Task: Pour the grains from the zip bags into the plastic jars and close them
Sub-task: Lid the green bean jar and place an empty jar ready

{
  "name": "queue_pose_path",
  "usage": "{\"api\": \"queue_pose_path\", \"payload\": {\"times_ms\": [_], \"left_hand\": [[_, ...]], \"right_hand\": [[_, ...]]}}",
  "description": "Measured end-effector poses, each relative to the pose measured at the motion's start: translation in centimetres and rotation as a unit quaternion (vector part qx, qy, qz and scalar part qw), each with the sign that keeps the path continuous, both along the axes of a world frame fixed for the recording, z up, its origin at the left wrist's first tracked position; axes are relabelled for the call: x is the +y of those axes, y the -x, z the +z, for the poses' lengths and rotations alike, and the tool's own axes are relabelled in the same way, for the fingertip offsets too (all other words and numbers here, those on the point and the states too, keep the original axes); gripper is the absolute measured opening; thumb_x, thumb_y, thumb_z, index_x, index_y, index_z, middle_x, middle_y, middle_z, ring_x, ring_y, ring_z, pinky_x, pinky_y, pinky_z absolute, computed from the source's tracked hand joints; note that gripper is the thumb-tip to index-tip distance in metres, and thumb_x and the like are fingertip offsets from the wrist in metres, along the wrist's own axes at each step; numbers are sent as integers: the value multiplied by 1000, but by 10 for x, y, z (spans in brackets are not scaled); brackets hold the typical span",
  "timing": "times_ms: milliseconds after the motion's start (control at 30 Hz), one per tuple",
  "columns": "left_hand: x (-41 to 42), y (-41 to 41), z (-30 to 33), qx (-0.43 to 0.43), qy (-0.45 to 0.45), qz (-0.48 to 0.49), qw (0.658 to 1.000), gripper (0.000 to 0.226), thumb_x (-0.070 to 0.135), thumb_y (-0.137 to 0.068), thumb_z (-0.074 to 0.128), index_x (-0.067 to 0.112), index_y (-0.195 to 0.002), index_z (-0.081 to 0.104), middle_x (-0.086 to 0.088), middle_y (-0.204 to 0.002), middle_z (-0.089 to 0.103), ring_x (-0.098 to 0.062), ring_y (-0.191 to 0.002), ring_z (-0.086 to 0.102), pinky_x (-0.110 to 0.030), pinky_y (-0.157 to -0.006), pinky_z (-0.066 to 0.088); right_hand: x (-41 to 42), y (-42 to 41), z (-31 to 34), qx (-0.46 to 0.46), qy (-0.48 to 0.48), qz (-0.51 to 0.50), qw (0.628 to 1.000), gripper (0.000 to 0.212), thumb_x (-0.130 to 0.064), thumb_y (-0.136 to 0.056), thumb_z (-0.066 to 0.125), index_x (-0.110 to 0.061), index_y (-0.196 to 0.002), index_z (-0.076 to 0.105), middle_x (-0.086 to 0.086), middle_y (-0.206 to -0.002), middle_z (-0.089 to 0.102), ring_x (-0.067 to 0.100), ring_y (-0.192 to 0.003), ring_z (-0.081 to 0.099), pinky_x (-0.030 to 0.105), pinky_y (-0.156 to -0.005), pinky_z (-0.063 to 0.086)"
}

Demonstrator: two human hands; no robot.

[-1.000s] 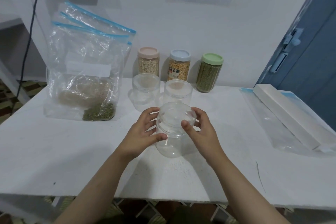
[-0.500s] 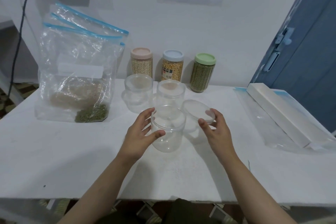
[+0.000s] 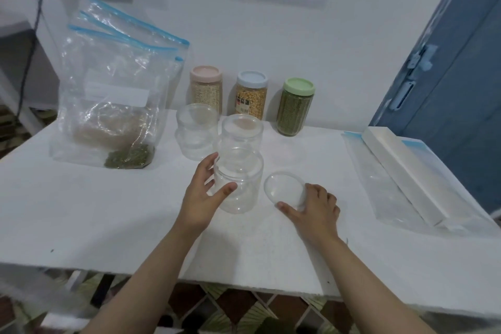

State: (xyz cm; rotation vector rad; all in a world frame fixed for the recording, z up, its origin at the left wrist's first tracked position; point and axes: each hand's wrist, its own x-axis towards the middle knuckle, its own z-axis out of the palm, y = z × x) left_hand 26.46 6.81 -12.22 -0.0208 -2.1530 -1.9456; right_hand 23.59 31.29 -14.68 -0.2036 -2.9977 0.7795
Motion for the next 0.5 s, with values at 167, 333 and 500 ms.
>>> {"api": "queue_pose_path", "payload": {"times_ms": [167,333,500], "left_hand": [[7,-4,5,8,8,22,1000,76,43,-77,71,40,-144,36,24,-144,42,9,-131,40,-17,-103,36],[-1,-1,31,43,-18,92,995,61,48,-86,60,37,-143,42,19,-144,46,5,-131,43,-27,-107,39],[-47,20,76,102,-36,189,976,33,31,-99,57,41,-129,48,17,-136,51,3,-126,46,-25,-103,39]], "right_hand": [[-10,-10,22,98,147,9,984,67,-51,-93,57,-22,-150,35,4,-151,36,28,-137,30,45,-110,26],[-43,-17,72,212,235,76,945,35,-34,-100,53,-29,-135,50,-14,-125,49,16,-120,45,48,-106,37],[-98,-6,128,250,291,143,912,22,-28,-100,55,-33,-121,55,-18,-114,56,9,-108,50,38,-96,44]]}}
